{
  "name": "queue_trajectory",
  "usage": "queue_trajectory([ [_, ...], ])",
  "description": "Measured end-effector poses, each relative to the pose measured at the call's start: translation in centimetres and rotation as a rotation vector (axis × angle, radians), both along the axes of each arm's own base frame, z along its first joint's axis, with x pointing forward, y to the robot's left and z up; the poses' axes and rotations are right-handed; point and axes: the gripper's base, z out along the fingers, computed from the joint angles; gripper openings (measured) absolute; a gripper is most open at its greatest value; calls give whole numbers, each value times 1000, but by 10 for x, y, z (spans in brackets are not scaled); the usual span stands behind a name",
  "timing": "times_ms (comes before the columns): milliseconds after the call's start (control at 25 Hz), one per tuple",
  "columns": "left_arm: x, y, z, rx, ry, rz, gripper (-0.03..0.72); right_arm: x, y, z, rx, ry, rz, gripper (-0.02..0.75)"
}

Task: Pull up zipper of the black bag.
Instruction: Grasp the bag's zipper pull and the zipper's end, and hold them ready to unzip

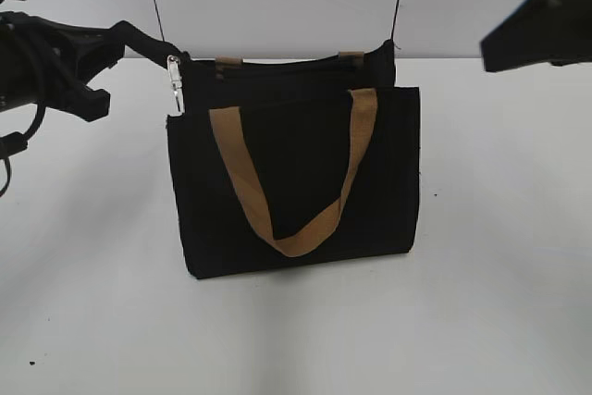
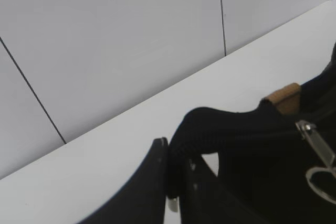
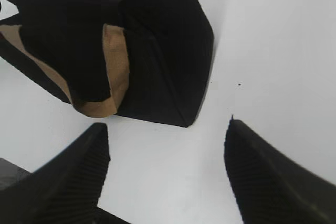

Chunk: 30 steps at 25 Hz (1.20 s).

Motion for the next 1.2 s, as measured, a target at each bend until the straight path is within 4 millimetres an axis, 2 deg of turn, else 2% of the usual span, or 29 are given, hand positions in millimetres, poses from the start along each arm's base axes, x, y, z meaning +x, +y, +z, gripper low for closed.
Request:
queue_trajectory([
  [80,0,0,0,0,0,0,29,12,22,3,-27,27,23,523],
  [280,0,0,0,0,0,0,29,33,95,7,-75,46,110,507],
  [480,0,0,0,0,0,0,29,47,166,8,-41,80,208,403],
  [600,0,0,0,0,0,0,29,56,202,-3,-19,142,249,375],
  [720,0,0,0,0,0,0,29,66,224,-14,14,190,256,360],
  [880,0,0,0,-1,0,0,29,78,242,-28,44,258,251,290],
  [1200,0,0,0,-1,0,0,29,93,256,-58,28,293,219,263],
])
